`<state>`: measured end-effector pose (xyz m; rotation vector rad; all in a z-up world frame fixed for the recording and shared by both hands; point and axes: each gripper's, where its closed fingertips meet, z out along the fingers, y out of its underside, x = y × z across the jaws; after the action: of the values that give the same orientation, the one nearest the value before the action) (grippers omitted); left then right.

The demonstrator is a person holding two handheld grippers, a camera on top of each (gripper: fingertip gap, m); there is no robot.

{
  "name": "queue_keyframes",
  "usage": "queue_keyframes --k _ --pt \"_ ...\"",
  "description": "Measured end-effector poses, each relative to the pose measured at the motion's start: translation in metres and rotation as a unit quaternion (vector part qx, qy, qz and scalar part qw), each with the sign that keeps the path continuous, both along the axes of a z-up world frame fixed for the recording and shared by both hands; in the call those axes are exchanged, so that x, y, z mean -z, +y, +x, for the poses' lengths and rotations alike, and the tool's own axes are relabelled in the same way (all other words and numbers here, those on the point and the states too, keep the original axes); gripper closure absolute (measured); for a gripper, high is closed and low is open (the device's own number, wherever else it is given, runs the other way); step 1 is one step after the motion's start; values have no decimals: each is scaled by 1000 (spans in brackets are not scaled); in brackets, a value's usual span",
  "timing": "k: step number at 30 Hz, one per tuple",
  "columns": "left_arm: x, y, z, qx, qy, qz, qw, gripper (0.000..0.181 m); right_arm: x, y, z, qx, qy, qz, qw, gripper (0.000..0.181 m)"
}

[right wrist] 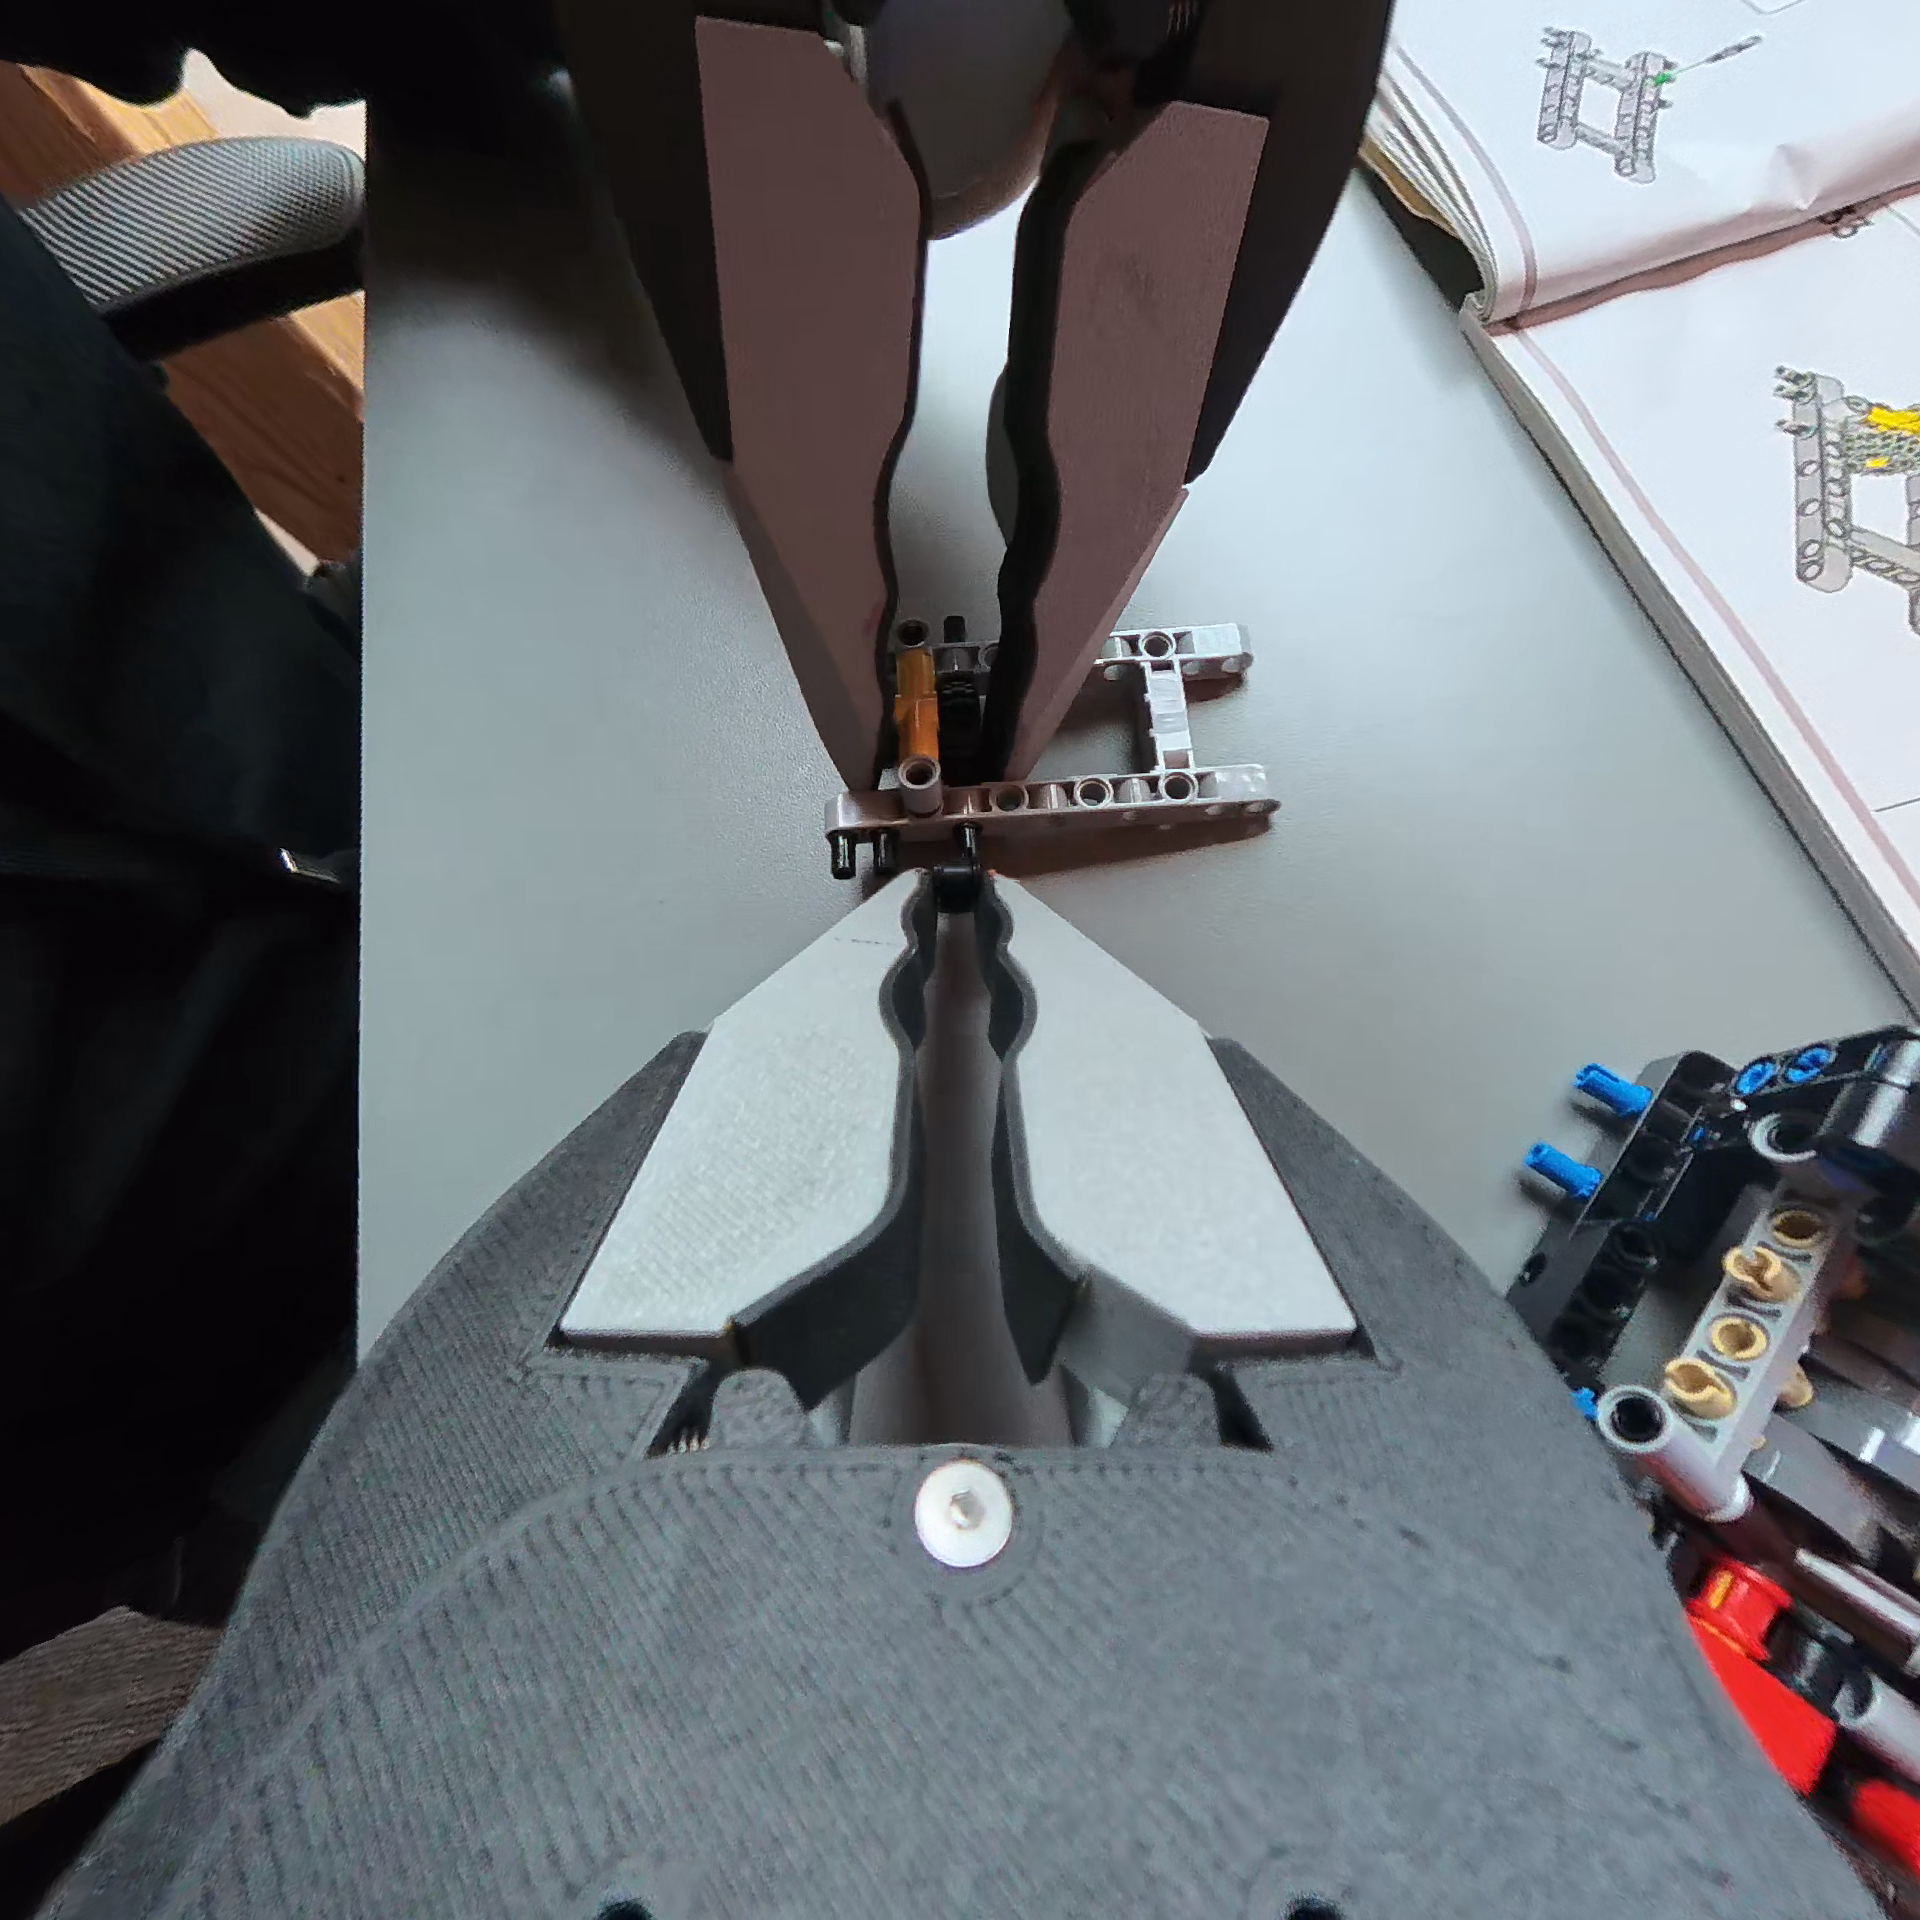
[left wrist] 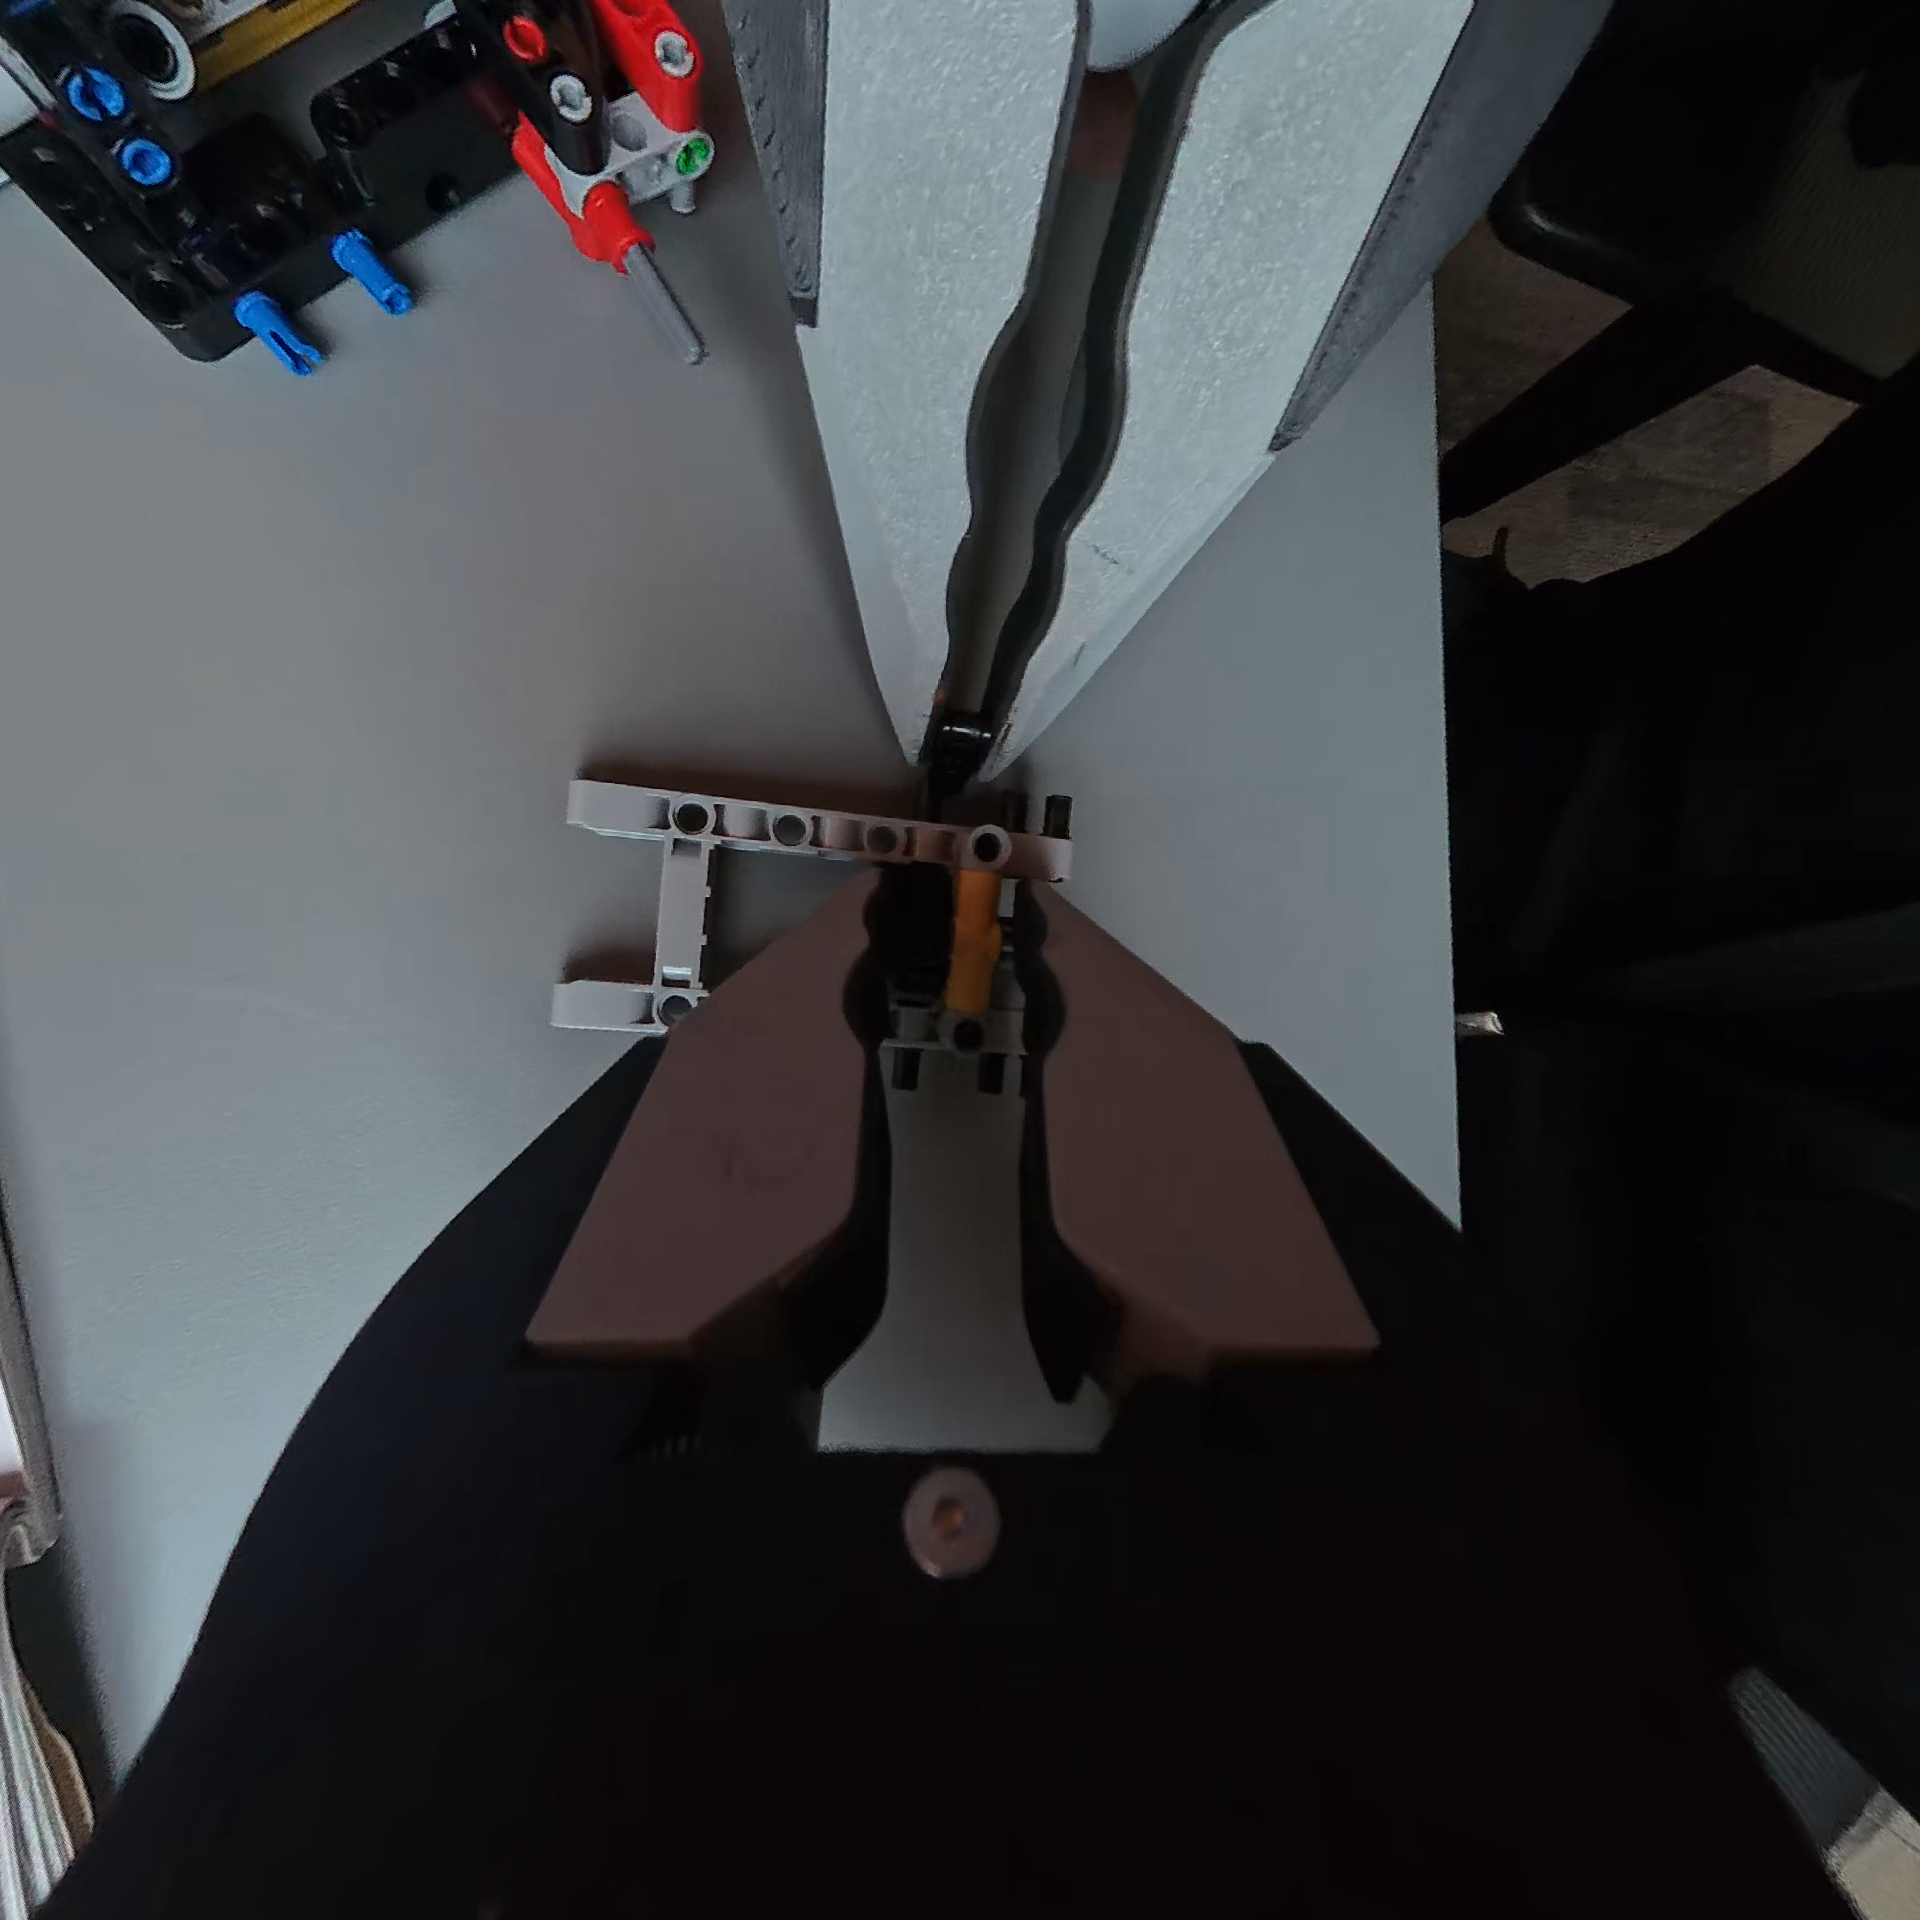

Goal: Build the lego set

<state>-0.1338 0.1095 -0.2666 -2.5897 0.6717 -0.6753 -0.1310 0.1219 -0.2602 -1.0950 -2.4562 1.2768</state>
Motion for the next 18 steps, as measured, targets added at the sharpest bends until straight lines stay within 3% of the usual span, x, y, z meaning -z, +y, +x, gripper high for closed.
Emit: queue_keyframes --k 9,18 --pt "-5 -3 -4 8 5 9 1000 162 8 2 2 -2 12 43 999 176" --pt "-11 -11 -10 0 20 11 1000 157 8 5 8 21 22 73 997 159"
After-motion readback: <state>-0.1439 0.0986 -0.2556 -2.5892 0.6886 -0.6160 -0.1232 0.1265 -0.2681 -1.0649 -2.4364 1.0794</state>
